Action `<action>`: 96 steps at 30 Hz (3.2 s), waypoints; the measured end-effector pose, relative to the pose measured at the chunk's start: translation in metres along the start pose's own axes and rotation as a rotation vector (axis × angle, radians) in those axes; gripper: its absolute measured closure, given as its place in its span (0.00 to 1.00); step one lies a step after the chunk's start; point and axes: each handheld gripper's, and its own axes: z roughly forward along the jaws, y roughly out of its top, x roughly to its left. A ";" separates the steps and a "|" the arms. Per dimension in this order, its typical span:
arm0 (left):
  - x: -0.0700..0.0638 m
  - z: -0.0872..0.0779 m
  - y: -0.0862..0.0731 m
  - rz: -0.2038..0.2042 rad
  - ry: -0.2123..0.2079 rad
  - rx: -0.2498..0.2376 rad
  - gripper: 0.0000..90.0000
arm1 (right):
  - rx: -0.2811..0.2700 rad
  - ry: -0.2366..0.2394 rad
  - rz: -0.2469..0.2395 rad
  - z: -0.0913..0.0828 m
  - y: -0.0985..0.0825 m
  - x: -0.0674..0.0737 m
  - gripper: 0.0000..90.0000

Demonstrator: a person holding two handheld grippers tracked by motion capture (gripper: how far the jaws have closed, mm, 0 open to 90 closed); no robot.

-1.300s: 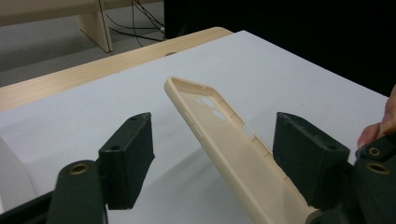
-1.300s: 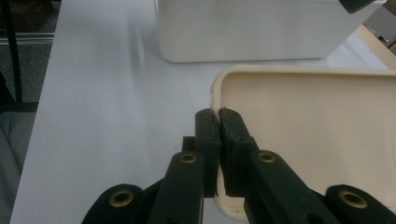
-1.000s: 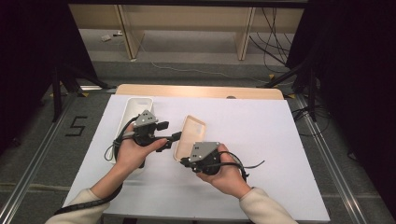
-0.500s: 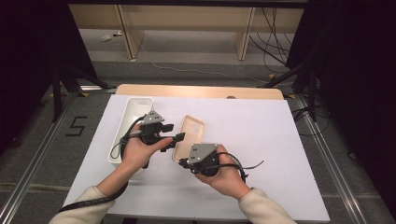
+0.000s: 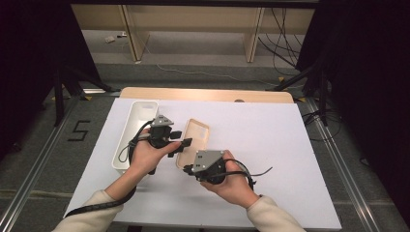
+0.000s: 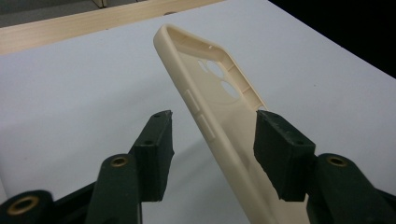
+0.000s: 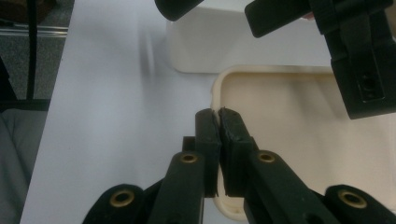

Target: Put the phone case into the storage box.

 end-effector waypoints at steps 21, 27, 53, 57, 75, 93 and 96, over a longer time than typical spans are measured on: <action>-0.004 -0.003 -0.001 -0.051 -0.020 -0.016 0.78 | 0.025 0.011 -0.028 0.006 0.002 0.006 0.98; -0.007 -0.005 0.000 -0.063 -0.036 -0.028 0.82 | 0.027 0.017 -0.029 0.008 0.001 0.006 0.98; -0.015 -0.013 0.000 -0.054 -0.080 -0.106 0.91 | 0.035 -0.013 0.017 0.017 -0.007 0.003 0.91; -0.013 -0.017 0.001 -0.050 -0.067 -0.124 0.91 | 0.009 -0.024 0.044 0.014 -0.007 0.001 0.79; -0.001 -0.034 0.006 -0.019 -0.021 -0.198 0.91 | -0.145 -0.085 0.208 -0.003 -0.010 -0.006 0.44; 0.012 -0.051 0.010 -0.027 0.007 -0.244 0.91 | -0.168 -0.115 0.280 -0.009 -0.020 -0.011 0.35; 0.014 -0.054 0.011 -0.027 0.008 -0.253 0.91 | -0.166 -0.113 0.287 -0.009 -0.021 -0.012 0.35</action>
